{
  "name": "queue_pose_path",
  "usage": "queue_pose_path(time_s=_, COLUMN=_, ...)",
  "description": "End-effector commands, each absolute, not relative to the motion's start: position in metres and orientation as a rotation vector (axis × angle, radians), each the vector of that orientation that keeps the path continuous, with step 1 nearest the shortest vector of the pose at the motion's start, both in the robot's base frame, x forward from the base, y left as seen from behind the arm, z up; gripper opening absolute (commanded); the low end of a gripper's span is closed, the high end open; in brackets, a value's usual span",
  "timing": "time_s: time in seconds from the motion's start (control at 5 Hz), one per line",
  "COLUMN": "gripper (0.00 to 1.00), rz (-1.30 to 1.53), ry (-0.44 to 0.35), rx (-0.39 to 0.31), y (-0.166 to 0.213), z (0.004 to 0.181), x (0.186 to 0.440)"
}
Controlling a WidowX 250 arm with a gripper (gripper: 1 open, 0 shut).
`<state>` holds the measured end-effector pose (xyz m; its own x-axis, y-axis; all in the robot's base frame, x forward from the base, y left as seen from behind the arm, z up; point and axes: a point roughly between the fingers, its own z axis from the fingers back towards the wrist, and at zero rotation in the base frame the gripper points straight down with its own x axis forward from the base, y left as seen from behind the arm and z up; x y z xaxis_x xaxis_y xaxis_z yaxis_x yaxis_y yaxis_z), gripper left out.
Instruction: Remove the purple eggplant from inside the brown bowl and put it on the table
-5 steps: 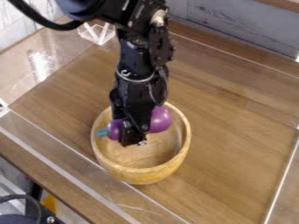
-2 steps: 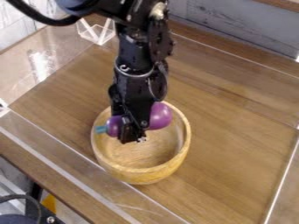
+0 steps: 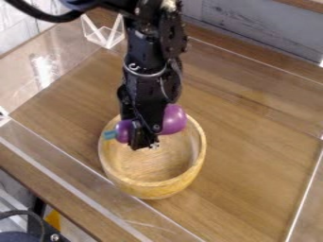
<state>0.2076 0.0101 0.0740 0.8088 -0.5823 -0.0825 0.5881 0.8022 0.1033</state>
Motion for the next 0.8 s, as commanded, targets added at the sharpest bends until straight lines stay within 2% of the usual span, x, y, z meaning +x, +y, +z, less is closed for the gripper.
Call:
queue_pose_path(time_s=0.0, gripper=0.00, rz=-0.621, ry=-0.017, rx=0.147, y=0.0104, z=0.0895, x=0.2181)
queue_pose_path(time_s=0.6, gripper=0.00, rz=-0.608, ry=-0.023, rx=0.148, y=0.0121, z=0.0939, x=0.2181)
